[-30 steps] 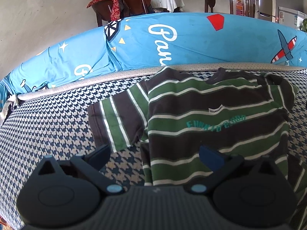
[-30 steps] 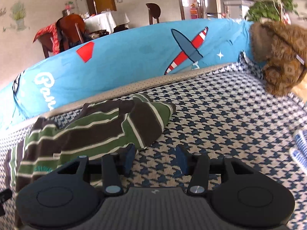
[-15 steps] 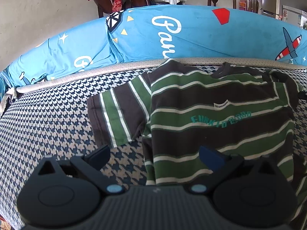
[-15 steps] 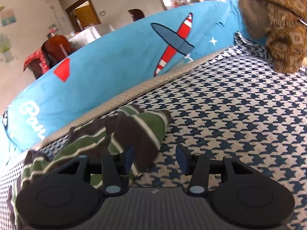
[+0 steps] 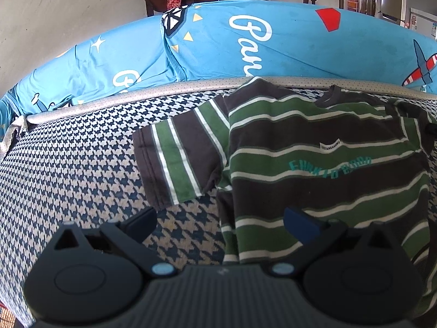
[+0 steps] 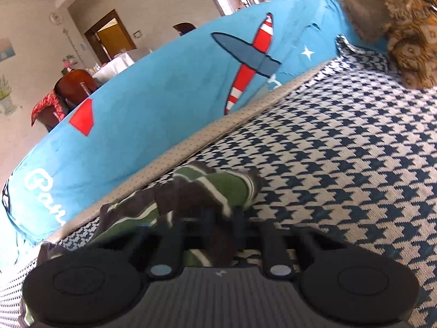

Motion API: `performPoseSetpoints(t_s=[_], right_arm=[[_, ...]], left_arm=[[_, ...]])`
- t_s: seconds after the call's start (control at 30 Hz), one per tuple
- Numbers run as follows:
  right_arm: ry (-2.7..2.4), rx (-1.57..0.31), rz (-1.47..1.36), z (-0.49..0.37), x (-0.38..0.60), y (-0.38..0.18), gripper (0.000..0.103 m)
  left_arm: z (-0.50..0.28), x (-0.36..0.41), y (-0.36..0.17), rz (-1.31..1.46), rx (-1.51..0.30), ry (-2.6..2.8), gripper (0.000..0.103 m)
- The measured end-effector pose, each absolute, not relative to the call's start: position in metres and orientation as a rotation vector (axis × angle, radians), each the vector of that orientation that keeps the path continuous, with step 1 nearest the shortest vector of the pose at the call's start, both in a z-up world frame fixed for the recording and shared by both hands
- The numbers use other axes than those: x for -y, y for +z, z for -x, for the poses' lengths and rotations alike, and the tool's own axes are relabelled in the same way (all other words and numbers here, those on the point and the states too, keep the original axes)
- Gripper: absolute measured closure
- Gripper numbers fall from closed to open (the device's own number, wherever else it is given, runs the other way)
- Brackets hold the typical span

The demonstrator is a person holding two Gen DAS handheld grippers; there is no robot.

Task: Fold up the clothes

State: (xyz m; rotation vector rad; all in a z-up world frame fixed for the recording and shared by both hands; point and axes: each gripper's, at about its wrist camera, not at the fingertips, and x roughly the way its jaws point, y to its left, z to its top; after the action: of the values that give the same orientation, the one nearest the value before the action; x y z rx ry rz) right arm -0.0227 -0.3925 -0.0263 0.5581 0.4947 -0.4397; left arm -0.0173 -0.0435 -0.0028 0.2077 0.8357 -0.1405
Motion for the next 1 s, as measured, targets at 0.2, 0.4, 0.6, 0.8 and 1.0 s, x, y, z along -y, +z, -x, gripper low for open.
performPoseSetpoints(t_s=[0.2,0.4,0.6,0.8,1.0], right_arm=[[-0.503,-0.414,-0.443,0.041,0.374,0.005,0.097],[-0.598,-0.639,-0.452,0.051,0.375,0.003,0.097],[-0.629,-0.735,-0.521,0.063,0.386,-0.007,0.096],[-0.624,-0.66,-0.505,0.07,0.393,0.001,0.093],[-0.597,-0.7,-0.538,0.08,0.395,0.0,0.091]], left_arm=[[0.019,0.047,-0.001,-0.206,-0.835,-0.148,0.0],[0.02,0.053,-0.002,-0.219,-0.834,-0.154,0.0],[0.019,0.054,-0.002,-0.219,-0.837,-0.152,0.0],[0.018,0.055,-0.005,-0.236,-0.843,-0.16,0.0],[0.024,0.054,-0.003,-0.253,-0.812,-0.187,0.0]])
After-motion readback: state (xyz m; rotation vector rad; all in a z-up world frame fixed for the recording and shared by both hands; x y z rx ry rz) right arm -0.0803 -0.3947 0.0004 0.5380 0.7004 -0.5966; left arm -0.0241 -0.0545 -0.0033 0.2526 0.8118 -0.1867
